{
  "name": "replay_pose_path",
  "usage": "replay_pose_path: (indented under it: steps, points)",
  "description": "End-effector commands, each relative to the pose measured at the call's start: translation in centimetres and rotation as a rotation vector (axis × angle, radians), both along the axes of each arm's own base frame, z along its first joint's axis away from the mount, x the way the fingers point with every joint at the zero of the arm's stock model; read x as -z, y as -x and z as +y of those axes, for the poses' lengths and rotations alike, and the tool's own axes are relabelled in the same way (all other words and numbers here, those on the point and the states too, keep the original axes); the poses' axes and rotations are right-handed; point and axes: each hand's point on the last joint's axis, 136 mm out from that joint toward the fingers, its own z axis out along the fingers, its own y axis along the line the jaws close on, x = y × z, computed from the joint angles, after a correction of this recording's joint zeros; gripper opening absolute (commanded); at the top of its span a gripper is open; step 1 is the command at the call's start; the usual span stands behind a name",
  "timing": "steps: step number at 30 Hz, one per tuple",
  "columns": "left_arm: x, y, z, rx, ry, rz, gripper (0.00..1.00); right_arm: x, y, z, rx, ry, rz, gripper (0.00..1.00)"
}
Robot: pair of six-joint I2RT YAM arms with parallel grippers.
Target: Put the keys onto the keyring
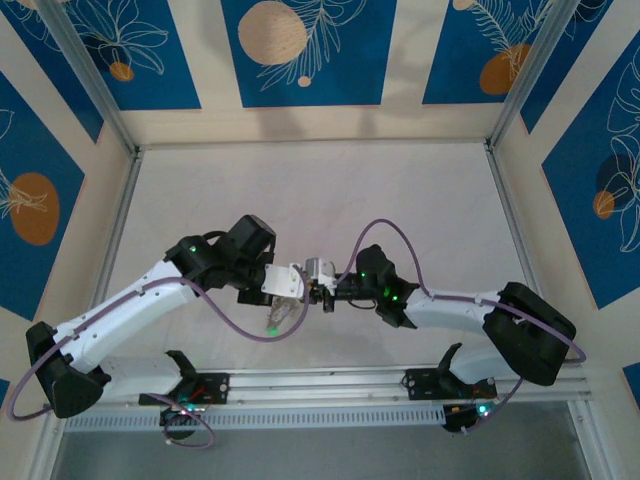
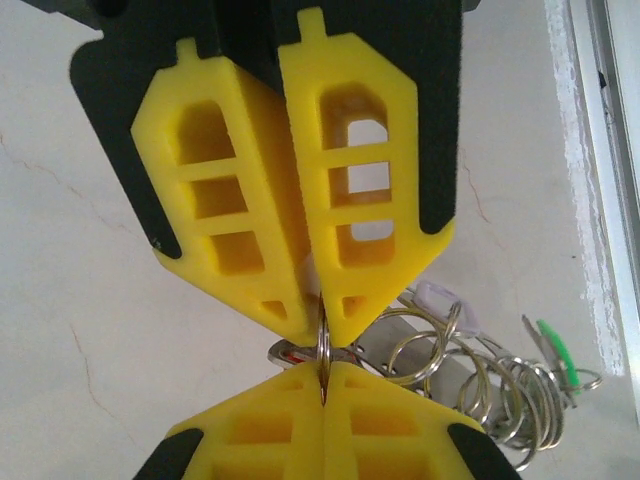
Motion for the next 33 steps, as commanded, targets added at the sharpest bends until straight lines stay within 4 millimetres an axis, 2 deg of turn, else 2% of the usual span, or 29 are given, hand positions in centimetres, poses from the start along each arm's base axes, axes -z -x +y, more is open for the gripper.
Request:
replay_pose_path:
  steps: [1,7,9,13,16,19,24,33]
  points:
    - [-2.1,0.2,-1.7,0.019,0.103,0.000,0.00,-0.3,-0.6,0.9,0.024,0.009,-0.019,0.14]
    - [-2.2,0.2,-1.5,0.012,0.099,-0.004,0.00,0.3,-1.0,1.5,0.052,0.052,-0.030,0.08]
    - [-2.3,0.2,-1.4,0.007,0.098,-0.010,0.00,0.5,-0.9,1.6,0.050,0.066,-0.027,0.00]
    - [-1.8,-0.2,-0.6,-0.017,0.079,-0.039,0.00,0.1,-0.8,1.4,0.059,0.033,-0.029,0.00]
    - [-1.3,-0.5,0.1,-0.042,0.087,-0.066,0.16,-1.1,-0.6,0.8,0.056,-0.039,-0.037,0.00]
    - [-1.0,-0.7,0.5,-0.062,0.128,-0.076,0.21,-2.0,-0.4,0.0,0.050,-0.100,-0.043,0.00]
    - [-1.0,-0.5,0.3,-0.065,0.202,-0.056,0.24,-2.7,0.0,-0.6,0.027,-0.139,-0.055,0.00]
    - [-0.6,-0.1,-0.4,-0.049,0.275,-0.044,0.24,-3.3,-0.3,-0.9,0.042,-0.173,-0.048,0.00]
